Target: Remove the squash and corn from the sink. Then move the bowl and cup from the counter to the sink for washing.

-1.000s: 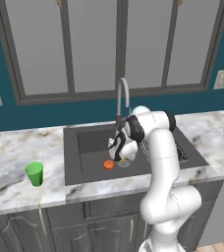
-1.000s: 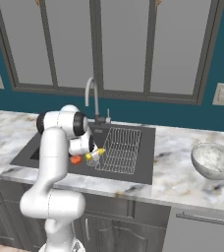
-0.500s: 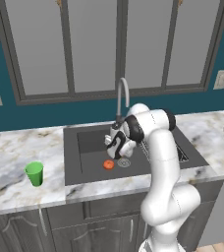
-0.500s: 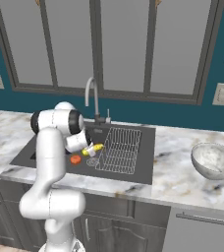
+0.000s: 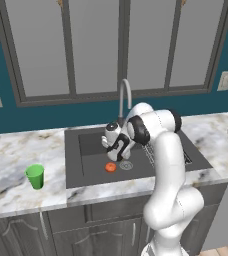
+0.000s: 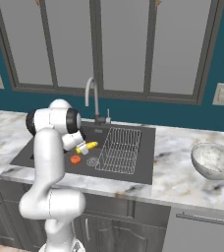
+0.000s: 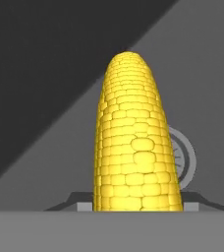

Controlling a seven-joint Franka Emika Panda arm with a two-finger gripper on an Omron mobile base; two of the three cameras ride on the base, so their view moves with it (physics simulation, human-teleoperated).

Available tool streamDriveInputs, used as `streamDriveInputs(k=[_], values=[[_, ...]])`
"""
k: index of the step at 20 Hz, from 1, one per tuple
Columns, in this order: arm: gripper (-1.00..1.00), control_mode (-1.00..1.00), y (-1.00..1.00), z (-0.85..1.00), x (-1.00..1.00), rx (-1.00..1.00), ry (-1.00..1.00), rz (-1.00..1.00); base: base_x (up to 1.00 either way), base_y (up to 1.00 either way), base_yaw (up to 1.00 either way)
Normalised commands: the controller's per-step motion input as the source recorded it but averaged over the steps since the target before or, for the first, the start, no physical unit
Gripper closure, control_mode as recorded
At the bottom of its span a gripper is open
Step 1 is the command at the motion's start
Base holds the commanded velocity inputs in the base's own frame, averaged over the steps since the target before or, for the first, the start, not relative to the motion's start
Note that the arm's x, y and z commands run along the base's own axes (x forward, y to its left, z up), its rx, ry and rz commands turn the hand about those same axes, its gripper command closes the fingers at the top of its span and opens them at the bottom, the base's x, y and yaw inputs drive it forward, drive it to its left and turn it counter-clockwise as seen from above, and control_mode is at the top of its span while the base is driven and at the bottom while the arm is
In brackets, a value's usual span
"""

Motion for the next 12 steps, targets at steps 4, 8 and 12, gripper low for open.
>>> streamDriveInputs(k=[4,8,12], values=[[1.00,-1.00,0.05,0.32,-0.22,-0.03,0.06,-0.05,0.00,0.00,0.00],[1.00,-1.00,0.00,0.41,-0.20,-0.03,0.01,-0.09,0.00,0.00,0.00],[1.00,-1.00,0.00,0.40,-0.23,-0.01,0.00,-0.07,0.00,0.00,0.00]])
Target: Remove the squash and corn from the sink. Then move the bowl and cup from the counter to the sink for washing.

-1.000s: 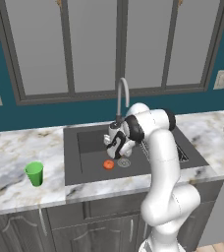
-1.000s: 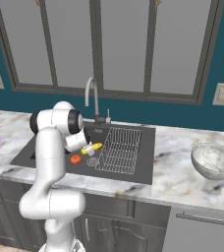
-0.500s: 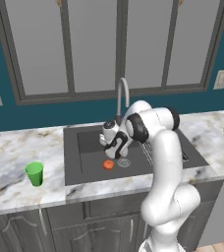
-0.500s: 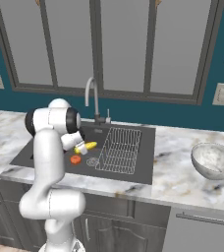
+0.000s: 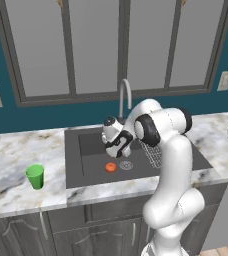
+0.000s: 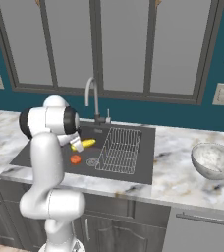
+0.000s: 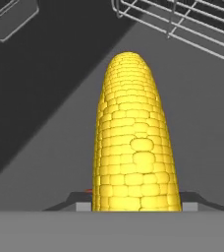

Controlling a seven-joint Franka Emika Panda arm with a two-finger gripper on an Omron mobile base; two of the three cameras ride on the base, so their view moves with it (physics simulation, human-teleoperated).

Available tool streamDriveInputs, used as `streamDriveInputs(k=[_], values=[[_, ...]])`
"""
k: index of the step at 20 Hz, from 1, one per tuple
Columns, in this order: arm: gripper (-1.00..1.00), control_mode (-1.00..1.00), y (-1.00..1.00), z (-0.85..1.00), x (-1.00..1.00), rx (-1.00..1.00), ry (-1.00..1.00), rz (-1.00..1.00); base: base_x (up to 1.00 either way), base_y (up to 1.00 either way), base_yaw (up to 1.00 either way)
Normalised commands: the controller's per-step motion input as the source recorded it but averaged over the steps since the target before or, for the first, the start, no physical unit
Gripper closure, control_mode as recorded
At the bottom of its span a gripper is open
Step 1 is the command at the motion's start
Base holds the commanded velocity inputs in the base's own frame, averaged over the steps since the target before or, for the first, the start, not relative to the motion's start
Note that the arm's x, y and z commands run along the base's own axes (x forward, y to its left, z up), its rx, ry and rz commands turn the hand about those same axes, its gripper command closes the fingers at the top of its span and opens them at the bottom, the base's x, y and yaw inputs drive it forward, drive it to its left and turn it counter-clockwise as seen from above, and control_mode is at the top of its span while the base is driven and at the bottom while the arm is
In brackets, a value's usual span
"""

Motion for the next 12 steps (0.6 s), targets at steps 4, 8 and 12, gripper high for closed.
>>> streamDriveInputs(k=[4,8,12], values=[[1.00,-1.00,0.00,0.32,-0.29,0.00,0.02,-0.06,0.00,0.00,0.00],[1.00,-1.00,0.00,0.31,-0.29,0.00,0.04,-0.05,0.00,0.00,0.00],[1.00,-1.00,0.00,0.34,-0.29,0.00,0.04,-0.03,0.00,0.00,0.00]])
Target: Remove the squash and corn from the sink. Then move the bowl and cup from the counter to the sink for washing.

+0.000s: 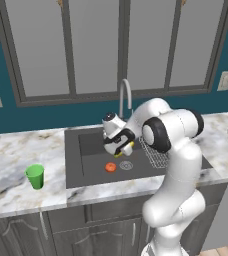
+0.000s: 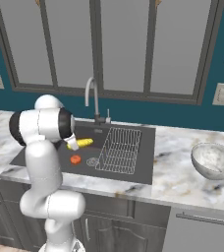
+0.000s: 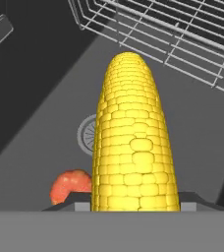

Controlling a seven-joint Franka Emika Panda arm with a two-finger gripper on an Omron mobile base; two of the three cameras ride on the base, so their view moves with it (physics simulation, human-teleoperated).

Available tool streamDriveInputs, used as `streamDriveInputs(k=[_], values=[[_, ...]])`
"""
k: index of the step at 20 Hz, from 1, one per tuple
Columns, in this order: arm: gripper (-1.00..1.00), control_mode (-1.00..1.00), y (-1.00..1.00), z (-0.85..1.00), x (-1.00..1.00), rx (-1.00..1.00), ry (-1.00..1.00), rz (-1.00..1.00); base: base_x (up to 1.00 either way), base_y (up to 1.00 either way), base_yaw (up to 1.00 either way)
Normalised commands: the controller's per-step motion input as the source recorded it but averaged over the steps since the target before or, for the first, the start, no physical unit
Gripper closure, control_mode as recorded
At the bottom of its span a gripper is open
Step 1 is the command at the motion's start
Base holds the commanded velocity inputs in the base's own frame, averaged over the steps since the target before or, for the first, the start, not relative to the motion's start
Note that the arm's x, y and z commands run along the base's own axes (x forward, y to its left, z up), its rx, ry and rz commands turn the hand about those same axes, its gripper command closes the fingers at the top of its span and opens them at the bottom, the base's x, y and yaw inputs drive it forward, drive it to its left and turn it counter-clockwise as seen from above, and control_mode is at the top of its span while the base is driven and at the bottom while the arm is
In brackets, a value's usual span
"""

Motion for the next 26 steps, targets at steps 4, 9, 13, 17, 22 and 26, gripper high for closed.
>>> streamDriveInputs(k=[4,9,13,17,22,26], values=[[1.00,-1.00,0.03,0.38,-0.30,0.00,0.02,0.00,0.00,0.00,0.00],[1.00,-1.00,0.09,0.32,-0.34,0.00,0.04,0.00,0.00,0.00,0.00],[1.00,-1.00,0.13,0.31,-0.35,0.00,0.05,0.00,0.00,0.00,0.00],[1.00,-1.00,0.09,0.40,-0.28,0.00,0.00,0.00,0.00,0.00,0.00],[1.00,-1.00,0.05,0.42,-0.26,0.00,0.00,0.00,0.00,0.00,0.00],[1.00,-1.00,0.04,0.36,-0.36,0.00,0.00,0.00,0.00,0.00,0.00]])
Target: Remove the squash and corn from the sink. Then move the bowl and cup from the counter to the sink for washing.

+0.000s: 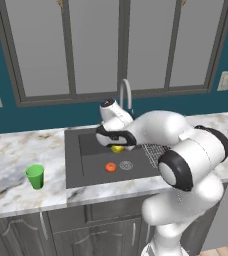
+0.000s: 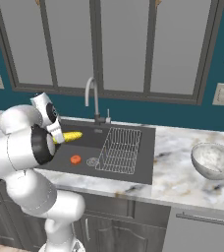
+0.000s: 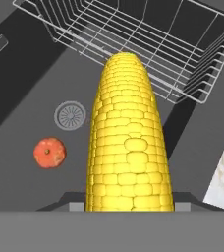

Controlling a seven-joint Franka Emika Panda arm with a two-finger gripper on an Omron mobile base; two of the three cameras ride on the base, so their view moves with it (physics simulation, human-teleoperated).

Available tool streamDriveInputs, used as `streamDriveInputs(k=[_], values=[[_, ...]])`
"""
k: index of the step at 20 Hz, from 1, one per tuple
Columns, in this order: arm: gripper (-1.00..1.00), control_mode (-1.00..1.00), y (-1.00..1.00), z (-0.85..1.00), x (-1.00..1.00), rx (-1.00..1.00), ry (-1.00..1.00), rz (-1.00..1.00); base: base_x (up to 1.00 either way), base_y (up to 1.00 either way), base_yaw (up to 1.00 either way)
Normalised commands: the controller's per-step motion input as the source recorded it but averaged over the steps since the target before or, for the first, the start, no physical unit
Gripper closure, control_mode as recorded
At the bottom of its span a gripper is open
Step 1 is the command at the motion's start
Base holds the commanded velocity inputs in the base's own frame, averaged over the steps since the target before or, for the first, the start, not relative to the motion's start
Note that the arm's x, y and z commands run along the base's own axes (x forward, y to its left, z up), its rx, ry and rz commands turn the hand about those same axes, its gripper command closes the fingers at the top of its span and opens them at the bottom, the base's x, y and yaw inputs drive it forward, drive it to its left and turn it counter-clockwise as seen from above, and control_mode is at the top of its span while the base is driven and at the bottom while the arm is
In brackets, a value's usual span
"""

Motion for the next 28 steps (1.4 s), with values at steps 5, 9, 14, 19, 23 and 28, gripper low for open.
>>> streamDriveInputs(k=[5,9,14,19,23,28], values=[[1.00,-1.00,0.05,0.34,-0.35,0.00,-0.08,0.02,0.00,0.00,0.00],[1.00,-1.00,0.02,0.35,-0.26,0.00,-0.09,0.12,0.00,0.00,0.00],[1.00,-1.00,0.02,0.34,-0.15,0.03,0.00,0.24,0.00,0.00,0.00],[1.00,-1.00,0.10,0.23,-0.10,0.04,0.00,0.29,0.00,0.00,0.00],[1.00,-1.00,0.16,0.21,-0.09,0.01,0.00,0.22,0.00,0.00,0.00],[1.00,-1.00,0.20,0.20,-0.11,0.00,0.00,0.17,0.00,0.00,0.00]])
